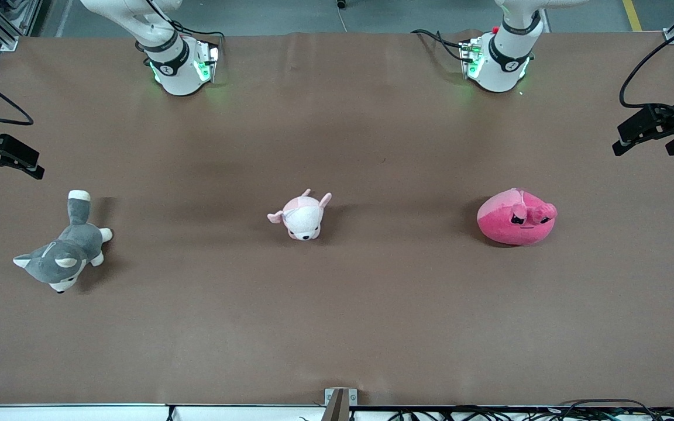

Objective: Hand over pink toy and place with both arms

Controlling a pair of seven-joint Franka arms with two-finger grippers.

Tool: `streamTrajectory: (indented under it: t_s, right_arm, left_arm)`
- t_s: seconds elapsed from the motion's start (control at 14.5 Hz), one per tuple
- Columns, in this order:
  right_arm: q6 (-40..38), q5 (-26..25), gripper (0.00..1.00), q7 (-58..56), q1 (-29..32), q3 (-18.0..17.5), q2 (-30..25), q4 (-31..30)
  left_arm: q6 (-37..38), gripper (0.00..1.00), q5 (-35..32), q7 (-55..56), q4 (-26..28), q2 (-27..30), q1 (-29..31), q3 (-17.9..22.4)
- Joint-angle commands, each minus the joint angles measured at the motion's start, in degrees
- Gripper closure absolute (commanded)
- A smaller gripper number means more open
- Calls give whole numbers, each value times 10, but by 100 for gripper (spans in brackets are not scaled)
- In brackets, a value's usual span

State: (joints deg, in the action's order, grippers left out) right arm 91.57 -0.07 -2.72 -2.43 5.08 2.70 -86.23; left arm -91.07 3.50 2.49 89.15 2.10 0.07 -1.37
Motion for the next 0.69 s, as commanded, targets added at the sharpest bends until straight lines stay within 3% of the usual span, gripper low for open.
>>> streamTrajectory:
  t_s: [0.0, 0.62]
  right_arm:
    - [4, -7, 0, 0, -4, -2, -28, -24]
    - [12, -7, 0, 0, -5, -3, -32, -33]
  left_arm:
    - [9, 0, 7, -2, -7, -2, 2, 0]
    - [8, 0, 8, 17, -7, -23, 4, 0]
